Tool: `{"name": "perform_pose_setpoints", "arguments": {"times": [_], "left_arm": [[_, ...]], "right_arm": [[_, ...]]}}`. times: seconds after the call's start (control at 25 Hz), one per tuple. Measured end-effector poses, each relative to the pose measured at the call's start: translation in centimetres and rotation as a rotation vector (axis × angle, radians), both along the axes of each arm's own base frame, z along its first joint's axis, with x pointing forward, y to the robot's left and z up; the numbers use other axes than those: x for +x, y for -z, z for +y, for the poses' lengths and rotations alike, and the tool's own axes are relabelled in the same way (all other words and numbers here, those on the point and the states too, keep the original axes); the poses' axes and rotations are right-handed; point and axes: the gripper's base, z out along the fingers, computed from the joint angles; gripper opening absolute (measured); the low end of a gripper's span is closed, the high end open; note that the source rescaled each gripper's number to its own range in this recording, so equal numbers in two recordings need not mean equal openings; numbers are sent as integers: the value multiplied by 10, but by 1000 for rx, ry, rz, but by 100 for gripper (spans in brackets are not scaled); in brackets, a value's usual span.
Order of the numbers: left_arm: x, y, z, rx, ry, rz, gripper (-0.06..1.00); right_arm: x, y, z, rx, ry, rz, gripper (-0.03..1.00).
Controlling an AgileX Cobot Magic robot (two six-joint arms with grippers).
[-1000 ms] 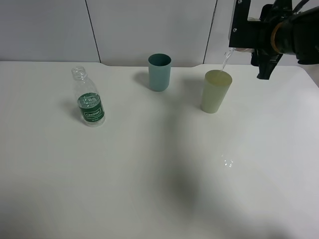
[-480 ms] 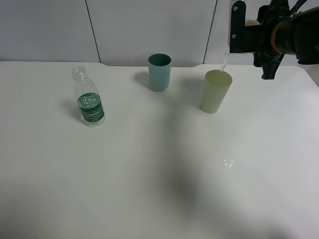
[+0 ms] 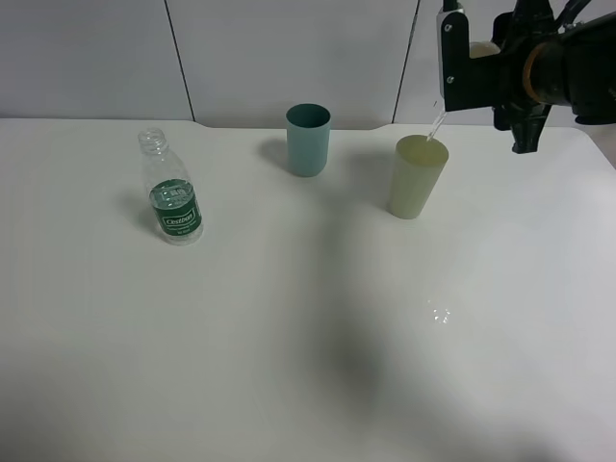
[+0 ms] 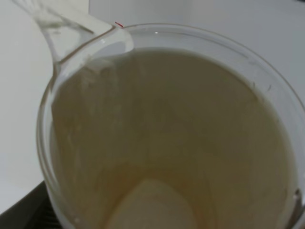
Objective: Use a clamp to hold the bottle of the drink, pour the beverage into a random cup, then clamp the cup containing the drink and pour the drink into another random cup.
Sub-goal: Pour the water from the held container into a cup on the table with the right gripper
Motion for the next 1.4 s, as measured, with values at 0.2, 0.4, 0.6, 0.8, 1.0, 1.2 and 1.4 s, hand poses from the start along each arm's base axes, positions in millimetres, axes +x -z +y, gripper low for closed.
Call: {"name": "perform_pose_setpoints", "arguments": {"times": [0.2,0.4,0.6,0.8,1.0,1.2,1.4], "left_arm": [[0,0,0,0,0,0,100],[0,0,0,0,0,0,100],[0,0,0,0,0,0,100],[0,0,0,0,0,0,100],[0,0,0,0,0,0,100],[0,0,0,0,0,0,100],[0,0,0,0,0,0,100]], "right_arm": [[0,0,0,-45,-23,6,0],[0,0,1,-89,-50,14,0],[0,0,1,-101,-61,17,0],[0,0,1,-157,-89,23,0],[0,0,1,-190,-105,27,0],[0,0,1,-249,-134,35,0],[0,0,1,-259,-139,36,0]]}}
